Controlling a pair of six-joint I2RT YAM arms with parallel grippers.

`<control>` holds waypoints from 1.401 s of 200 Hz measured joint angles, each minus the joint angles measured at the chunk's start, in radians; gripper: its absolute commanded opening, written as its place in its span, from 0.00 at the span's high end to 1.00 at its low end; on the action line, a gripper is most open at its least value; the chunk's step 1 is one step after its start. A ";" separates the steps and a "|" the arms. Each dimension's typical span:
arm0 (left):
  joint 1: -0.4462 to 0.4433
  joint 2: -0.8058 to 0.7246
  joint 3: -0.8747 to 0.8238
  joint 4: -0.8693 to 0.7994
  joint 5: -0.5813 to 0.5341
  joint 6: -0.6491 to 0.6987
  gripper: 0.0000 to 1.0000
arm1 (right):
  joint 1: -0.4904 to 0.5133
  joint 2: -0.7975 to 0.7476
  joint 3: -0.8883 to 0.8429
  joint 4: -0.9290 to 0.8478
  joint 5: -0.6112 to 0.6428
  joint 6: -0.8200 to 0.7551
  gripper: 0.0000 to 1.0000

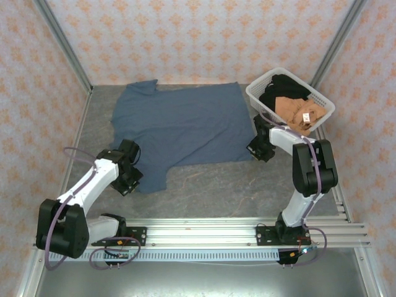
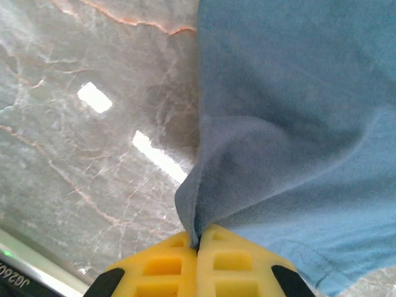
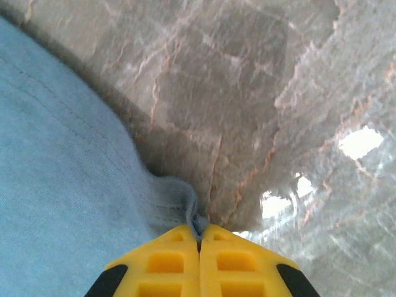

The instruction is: Fold and stack the t-shirts

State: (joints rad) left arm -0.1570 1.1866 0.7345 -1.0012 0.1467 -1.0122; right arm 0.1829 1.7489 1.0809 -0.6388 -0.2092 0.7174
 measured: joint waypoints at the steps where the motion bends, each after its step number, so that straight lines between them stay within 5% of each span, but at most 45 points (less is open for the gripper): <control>1: 0.000 -0.001 0.000 -0.002 0.001 0.000 1.00 | 0.001 -0.002 -0.001 0.000 0.001 0.000 1.00; 71: 0.000 -0.257 -0.056 -0.173 0.037 -0.064 1.00 | 0.039 -0.216 -0.130 -0.140 0.003 -0.035 1.00; 132: -0.031 -0.380 -0.080 -0.134 0.078 -0.132 1.00 | 0.039 -0.335 -0.177 -0.221 -0.042 -0.039 1.00; 219: -0.029 -0.009 0.334 -0.012 0.012 0.013 1.00 | 0.029 -0.305 -0.056 -0.237 -0.047 -0.014 1.00; 280: 0.072 0.177 0.459 0.016 -0.009 0.114 1.00 | 0.003 -0.161 0.092 -0.230 -0.045 0.003 1.00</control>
State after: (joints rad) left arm -0.0845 1.3632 1.1938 -0.9855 0.1379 -0.8986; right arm 0.1860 1.5879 1.1732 -0.8692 -0.2539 0.7208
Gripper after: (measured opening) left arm 0.041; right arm 0.041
